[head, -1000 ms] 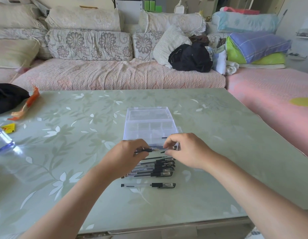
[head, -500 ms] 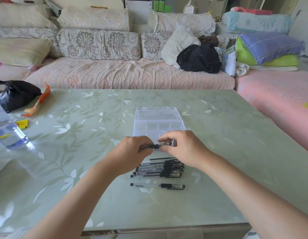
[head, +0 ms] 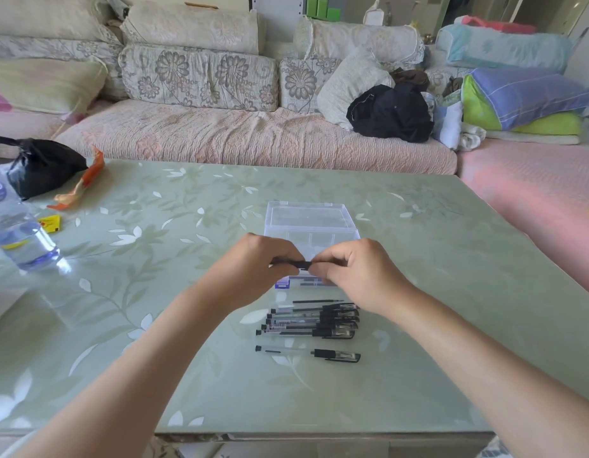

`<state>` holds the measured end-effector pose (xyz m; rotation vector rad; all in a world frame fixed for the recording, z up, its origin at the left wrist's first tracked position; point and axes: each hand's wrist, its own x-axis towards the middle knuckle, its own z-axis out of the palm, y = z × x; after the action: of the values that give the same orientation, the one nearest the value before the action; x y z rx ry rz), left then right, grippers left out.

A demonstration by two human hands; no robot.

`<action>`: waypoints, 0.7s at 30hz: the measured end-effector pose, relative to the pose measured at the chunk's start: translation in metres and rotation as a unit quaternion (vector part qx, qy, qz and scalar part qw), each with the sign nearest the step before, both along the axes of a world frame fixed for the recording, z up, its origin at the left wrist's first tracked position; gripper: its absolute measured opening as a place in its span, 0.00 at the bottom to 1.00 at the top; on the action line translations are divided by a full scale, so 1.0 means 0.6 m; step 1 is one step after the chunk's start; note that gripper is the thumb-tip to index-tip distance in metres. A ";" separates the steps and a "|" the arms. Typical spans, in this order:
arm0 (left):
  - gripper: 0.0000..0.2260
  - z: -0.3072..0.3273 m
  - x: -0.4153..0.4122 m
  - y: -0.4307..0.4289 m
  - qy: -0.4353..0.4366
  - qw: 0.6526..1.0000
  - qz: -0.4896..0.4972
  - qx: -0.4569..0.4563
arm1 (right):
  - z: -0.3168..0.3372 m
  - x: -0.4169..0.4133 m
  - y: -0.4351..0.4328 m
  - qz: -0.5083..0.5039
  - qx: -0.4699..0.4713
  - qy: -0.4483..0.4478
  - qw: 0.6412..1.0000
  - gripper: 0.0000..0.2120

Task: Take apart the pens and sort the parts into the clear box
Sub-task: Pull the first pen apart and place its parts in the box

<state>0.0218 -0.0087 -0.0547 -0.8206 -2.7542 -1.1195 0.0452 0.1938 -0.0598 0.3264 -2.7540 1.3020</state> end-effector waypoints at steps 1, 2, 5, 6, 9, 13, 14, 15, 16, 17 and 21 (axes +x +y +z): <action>0.07 0.000 -0.004 -0.001 0.001 1.000 0.000 0.004 | 0.005 -0.003 0.000 0.000 -0.001 -0.011 1.000 0.05; 0.07 0.000 -0.008 -0.002 0.003 1.000 0.000 0.004 | 0.010 -0.006 0.001 0.002 0.010 -0.017 1.000 0.04; 0.07 -0.005 -0.018 -0.001 0.030 0.999 -0.008 -0.022 | 0.014 -0.017 0.000 0.002 0.117 0.002 0.993 0.02; 0.07 -0.007 -0.020 -0.001 0.045 0.998 -0.007 -0.040 | 0.013 -0.021 -0.002 -0.001 0.149 0.008 0.989 0.02; 0.08 -0.011 -0.031 -0.008 0.077 0.994 0.010 -0.072 | 0.013 -0.035 -0.003 -0.011 0.193 0.000 0.981 0.07; 0.15 -0.035 -0.065 -0.050 0.073 0.993 0.066 -0.062 | 0.023 -0.071 0.029 -0.076 0.267 0.017 0.961 0.06; 0.17 -0.043 -0.072 -0.061 0.072 0.992 0.091 -0.054 | 0.023 -0.081 0.039 -0.093 0.265 0.015 0.960 0.07; 0.19 -0.050 -0.078 -0.068 0.066 0.990 0.114 -0.039 | 0.023 -0.090 0.047 -0.107 0.255 0.013 0.961 0.07; 0.20 -0.056 -0.080 -0.071 0.056 0.990 0.129 -0.020 | 0.022 -0.099 0.052 -0.118 0.242 0.015 0.963 0.07; 0.21 -0.062 -0.079 -0.070 0.039 0.990 0.133 -0.003 | 0.021 -0.107 0.054 -0.126 0.237 0.018 0.963 0.07; 0.23 -0.087 -0.069 -0.055 -0.038 0.994 0.102 -0.004 | 0.014 -0.142 0.042 -0.113 0.301 0.014 0.947 0.08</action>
<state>-0.0199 -0.0414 -0.1066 -0.4914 -2.8265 -1.1231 -0.0398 0.2190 -0.0513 0.0505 -2.9851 0.3807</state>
